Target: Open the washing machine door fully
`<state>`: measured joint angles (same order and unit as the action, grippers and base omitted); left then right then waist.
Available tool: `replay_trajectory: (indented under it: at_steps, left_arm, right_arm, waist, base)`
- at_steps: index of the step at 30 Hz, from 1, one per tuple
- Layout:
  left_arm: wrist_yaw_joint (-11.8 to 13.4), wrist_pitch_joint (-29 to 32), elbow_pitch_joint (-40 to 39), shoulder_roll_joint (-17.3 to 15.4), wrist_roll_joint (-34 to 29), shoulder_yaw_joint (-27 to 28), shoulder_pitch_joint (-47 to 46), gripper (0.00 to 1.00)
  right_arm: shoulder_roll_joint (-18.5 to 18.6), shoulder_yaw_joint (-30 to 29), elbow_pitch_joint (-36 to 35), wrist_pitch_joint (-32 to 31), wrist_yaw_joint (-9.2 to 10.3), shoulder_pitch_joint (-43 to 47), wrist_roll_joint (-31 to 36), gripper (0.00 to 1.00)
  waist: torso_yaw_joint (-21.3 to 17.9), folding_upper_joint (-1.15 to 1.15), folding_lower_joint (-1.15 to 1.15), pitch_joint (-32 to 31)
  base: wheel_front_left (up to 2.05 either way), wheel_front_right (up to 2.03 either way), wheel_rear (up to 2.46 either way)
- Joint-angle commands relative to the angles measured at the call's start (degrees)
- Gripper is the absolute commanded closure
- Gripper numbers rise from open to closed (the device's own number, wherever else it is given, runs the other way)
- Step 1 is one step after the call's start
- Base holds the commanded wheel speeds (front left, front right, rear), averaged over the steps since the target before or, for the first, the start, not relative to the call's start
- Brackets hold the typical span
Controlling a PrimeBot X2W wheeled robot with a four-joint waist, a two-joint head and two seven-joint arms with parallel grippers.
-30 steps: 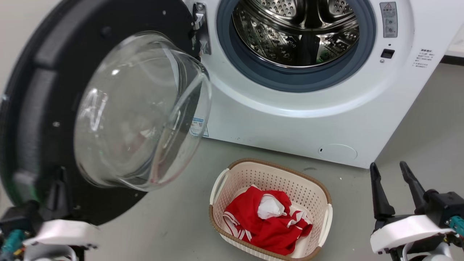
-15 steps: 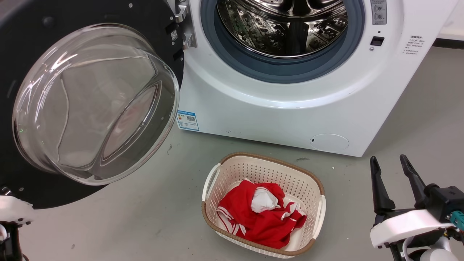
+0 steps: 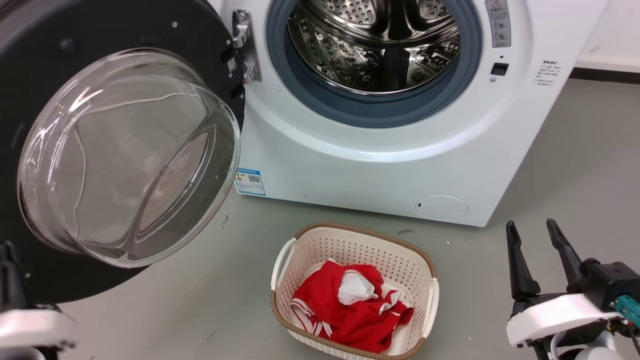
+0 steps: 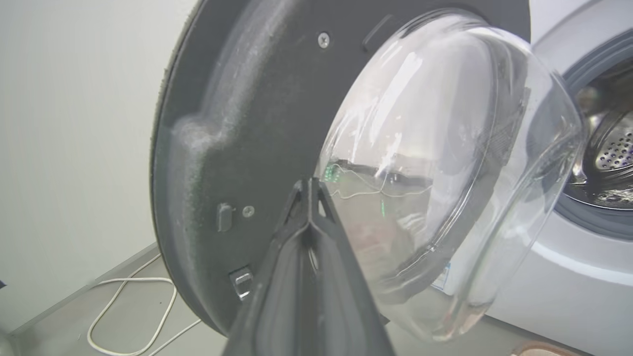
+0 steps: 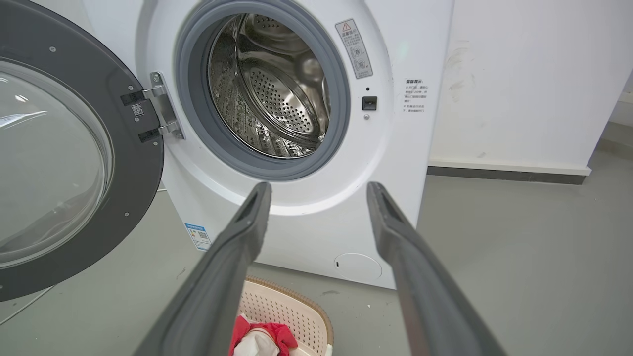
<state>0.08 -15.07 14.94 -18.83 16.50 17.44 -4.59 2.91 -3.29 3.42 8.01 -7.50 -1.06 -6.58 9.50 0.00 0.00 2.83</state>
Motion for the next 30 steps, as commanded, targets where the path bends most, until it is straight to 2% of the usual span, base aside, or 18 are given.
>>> replay_trajectory:
  at_steps: [1, 6, 8, 10, 16, 30]
  left_arm:
    - [-0.13, -0.12, -2.55, 1.96, -1.20, 0.09, 2.54, 1.00]
    - [-0.37, -0.12, -9.68, 7.87, -4.43, -2.10, 7.48, 1.00]
    - [-0.85, -0.12, -11.37, 9.89, -5.19, -3.44, 8.88, 0.54]
    - [-1.23, -0.12, -12.70, 11.46, -6.33, -5.35, 9.71, 0.00]
    - [-2.24, -0.12, -13.89, 13.70, -9.22, -11.62, 9.18, 0.00]
    - [-3.33, -0.12, -13.86, 14.63, -10.82, -17.54, 4.14, 0.00]
  right_arm:
    - [-0.07, 0.16, 0.07, 0.13, 0.02, 0.65, 0.14, 0.00]
    - [-0.08, -0.06, -0.29, 0.09, 0.03, 1.50, 0.57, 0.00]
    - [-0.08, -0.09, -0.47, -0.06, 0.03, 1.52, 0.71, 0.00]
    - [-0.08, 0.04, -0.70, -0.17, 0.02, 1.71, 0.89, 0.00]
    - [-0.08, 0.59, -1.29, -0.44, 0.03, 1.76, 1.30, 0.00]
    - [-0.08, 0.68, -5.60, -1.48, 0.02, 2.69, 3.43, 0.00]
  waist:
    - [-0.48, 0.00, 0.00, -0.60]
    - [-1.30, 0.00, 0.00, -1.39]
    - [-1.74, 0.00, 0.00, -1.71]
    - [-2.27, 0.00, 0.00, -2.05]
    - [-3.98, 0.00, 0.00, -2.98]
    - [-8.18, 0.00, 0.00, -3.13]
  base:
    - [0.00, 0.00, 0.00]
    - [0.00, 0.00, 0.00]
    - [0.00, 0.00, 0.00]
    - [0.00, 0.00, 0.00]
    - [0.00, 0.00, 0.00]
    - [0.00, 0.00, 0.00]
